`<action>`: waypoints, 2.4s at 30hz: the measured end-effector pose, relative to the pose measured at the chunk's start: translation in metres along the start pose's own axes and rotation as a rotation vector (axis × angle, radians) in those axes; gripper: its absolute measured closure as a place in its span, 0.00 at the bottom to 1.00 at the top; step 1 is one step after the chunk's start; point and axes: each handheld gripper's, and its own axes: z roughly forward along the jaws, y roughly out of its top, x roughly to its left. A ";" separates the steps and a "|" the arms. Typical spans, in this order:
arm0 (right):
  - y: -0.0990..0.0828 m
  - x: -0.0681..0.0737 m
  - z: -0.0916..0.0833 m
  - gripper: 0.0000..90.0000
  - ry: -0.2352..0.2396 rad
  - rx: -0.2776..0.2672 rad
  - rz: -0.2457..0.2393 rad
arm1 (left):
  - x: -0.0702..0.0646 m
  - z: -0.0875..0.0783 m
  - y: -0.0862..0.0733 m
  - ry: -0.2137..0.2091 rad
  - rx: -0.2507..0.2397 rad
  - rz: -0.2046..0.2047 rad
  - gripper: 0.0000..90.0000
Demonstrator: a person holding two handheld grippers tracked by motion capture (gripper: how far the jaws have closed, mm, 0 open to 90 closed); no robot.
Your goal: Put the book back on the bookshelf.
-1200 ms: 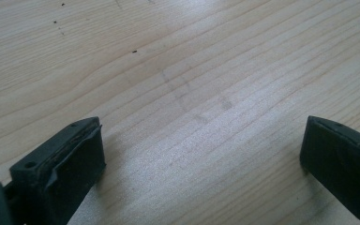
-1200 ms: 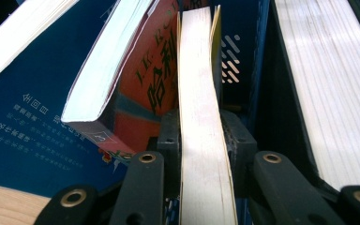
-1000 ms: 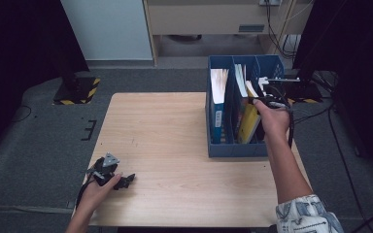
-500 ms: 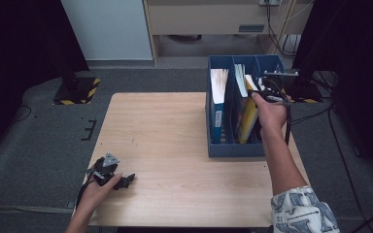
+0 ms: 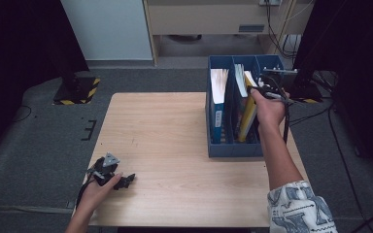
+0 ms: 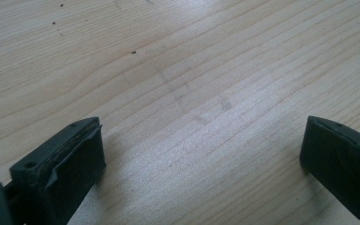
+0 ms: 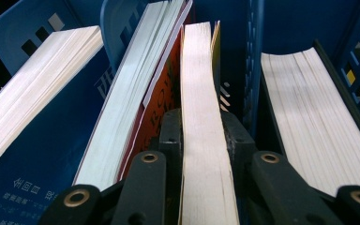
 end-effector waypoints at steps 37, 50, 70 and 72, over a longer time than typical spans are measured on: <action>0.014 0.001 0.021 0.83 -0.023 -0.021 0.012 | 0.000 0.000 0.001 -0.004 0.003 0.003 0.00; 0.015 -0.002 0.023 0.83 -0.017 -0.025 0.013 | 0.000 0.001 0.001 -0.006 0.005 0.005 0.00; 0.017 -0.005 0.027 0.83 -0.019 -0.037 0.025 | 0.000 0.001 0.001 -0.007 0.007 0.006 0.00; 0.016 -0.005 0.028 0.83 -0.019 -0.036 0.018 | 0.000 0.001 0.001 -0.008 0.007 0.007 0.00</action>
